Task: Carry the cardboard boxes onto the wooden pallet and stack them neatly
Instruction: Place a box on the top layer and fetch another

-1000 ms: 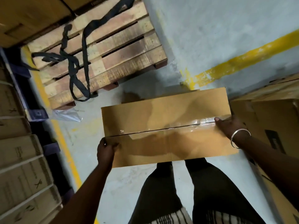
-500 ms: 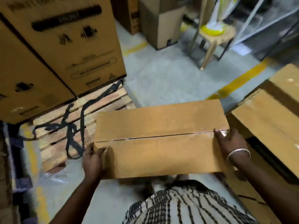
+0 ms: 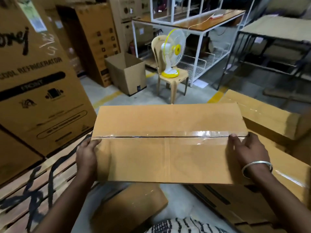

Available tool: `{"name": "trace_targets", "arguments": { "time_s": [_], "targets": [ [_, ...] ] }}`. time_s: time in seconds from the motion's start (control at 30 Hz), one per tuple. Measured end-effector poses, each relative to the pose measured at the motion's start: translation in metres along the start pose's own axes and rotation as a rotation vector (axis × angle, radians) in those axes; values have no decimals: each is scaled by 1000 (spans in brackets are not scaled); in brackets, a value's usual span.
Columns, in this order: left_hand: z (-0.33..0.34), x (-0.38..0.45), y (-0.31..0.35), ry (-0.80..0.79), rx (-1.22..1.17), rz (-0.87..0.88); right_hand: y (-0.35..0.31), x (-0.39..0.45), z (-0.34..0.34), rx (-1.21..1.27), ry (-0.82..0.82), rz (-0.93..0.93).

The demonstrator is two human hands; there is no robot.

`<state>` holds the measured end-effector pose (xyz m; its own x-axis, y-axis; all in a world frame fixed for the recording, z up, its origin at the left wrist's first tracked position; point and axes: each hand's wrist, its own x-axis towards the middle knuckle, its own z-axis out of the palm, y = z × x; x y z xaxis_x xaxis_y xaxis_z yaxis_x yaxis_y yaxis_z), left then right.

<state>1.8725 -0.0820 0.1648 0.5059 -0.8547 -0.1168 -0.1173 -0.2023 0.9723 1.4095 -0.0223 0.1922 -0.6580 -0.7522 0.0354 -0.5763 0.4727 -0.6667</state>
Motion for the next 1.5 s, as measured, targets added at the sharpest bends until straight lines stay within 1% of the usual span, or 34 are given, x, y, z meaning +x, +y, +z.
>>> {"name": "trace_targets", "arguments": {
  "time_s": [0.2,0.33,0.43,0.5,0.63,0.73,0.9,0.97,1.03,1.17,1.33,1.4,1.5],
  "targets": [
    [109,-29,50,-109,-87,39,52,69,-73,38,70,75],
    [184,-51,85,-147,-137,144,76,112,-118,64,113,110],
    [232,-60,105,-199,-188,146,91,139,-141,85,149,132],
    [260,-59,114,-240,-180,154,103,155,-149,103,178,147],
    [310,-53,129,-296,-189,100,127,186,-153,116,212,154],
    [350,-37,137,-352,-173,69,138,211,-150,116,222,194],
    [431,17,149,-440,-215,17,142,259,-138,130,248,271],
    [467,41,153,-501,-209,-21,140,281,-133,125,271,315],
    [502,60,157,-590,-217,-5,138,304,-128,126,291,361],
    [574,80,166,-703,-217,41,141,345,-120,129,321,439],
    [663,92,171,-831,-165,64,155,386,-120,79,380,479],
    [693,91,172,-858,-142,63,163,398,-121,51,403,488],
    [733,92,163,-888,-90,50,181,411,-120,6,384,533]
  ]
}}
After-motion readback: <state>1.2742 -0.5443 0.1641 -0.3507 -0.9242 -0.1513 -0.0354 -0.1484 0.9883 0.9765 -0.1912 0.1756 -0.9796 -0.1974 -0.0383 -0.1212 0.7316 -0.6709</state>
